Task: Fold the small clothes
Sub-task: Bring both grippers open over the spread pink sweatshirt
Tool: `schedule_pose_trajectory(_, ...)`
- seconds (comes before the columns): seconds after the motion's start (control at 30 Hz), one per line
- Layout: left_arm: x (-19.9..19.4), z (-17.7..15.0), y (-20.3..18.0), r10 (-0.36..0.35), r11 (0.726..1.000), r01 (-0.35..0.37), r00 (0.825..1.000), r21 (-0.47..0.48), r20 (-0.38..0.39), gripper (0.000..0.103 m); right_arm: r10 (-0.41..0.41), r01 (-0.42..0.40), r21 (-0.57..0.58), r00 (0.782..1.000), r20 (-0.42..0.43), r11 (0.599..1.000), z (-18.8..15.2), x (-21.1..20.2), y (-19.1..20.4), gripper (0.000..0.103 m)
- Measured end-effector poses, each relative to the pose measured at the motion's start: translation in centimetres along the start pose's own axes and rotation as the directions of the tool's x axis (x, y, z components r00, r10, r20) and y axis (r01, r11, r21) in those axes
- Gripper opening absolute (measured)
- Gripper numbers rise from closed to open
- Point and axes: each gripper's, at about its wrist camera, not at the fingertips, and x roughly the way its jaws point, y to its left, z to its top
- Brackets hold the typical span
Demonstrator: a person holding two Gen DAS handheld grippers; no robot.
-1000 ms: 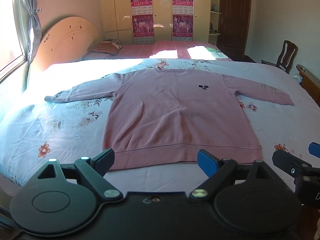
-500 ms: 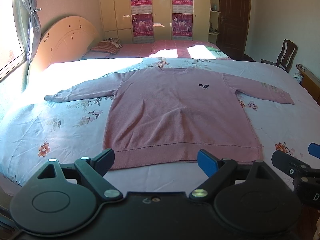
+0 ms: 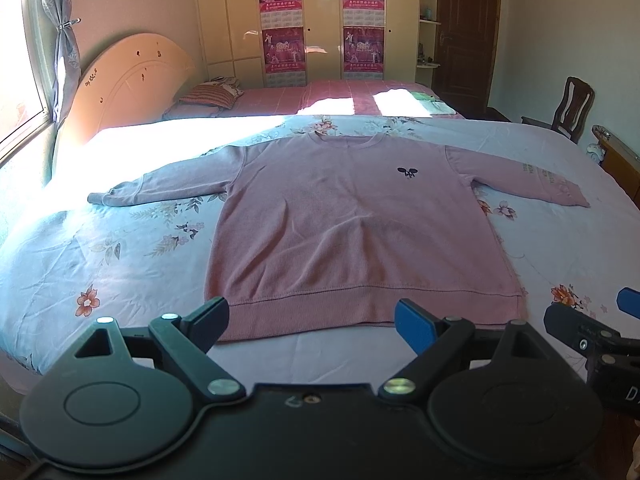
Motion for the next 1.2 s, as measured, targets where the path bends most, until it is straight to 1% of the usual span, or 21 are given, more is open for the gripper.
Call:
schedule_pose_trajectory(0.6, 1.4, 0.4, 0.0, -0.001, 1.000, 0.001, 1.000, 0.003, -0.016, 0.090, -0.016, 0.016, 0.015, 1.000, -0.014, 1.000, 0.1, 1.1, -0.3, 0.103)
schedule_pose_trajectory(0.8, 3.1, 1.3, 0.5, 0.002, 1.000, -0.001, 1.000, 0.005, -0.031, 0.090, -0.037, 0.037, 0.023, 0.999, -0.024, 0.999, 0.2, 2.0, -0.8, 0.103)
schedule_pose_trajectory(0.93, 4.5, 1.9, 0.7, -0.002, 1.000, 0.003, 0.999, 0.006, -0.037, 0.090, -0.057, 0.058, 0.054, 0.998, -0.029, 0.997, 0.4, 2.9, -1.2, 0.103)
schedule_pose_trajectory(1.2, 8.0, 4.2, 1.5, -0.022, 1.000, 0.023, 0.999, 0.020, -0.047, 0.090, -0.105, 0.108, 0.102, 0.994, -0.039, 0.989, 1.7, 5.8, -1.8, 0.103)
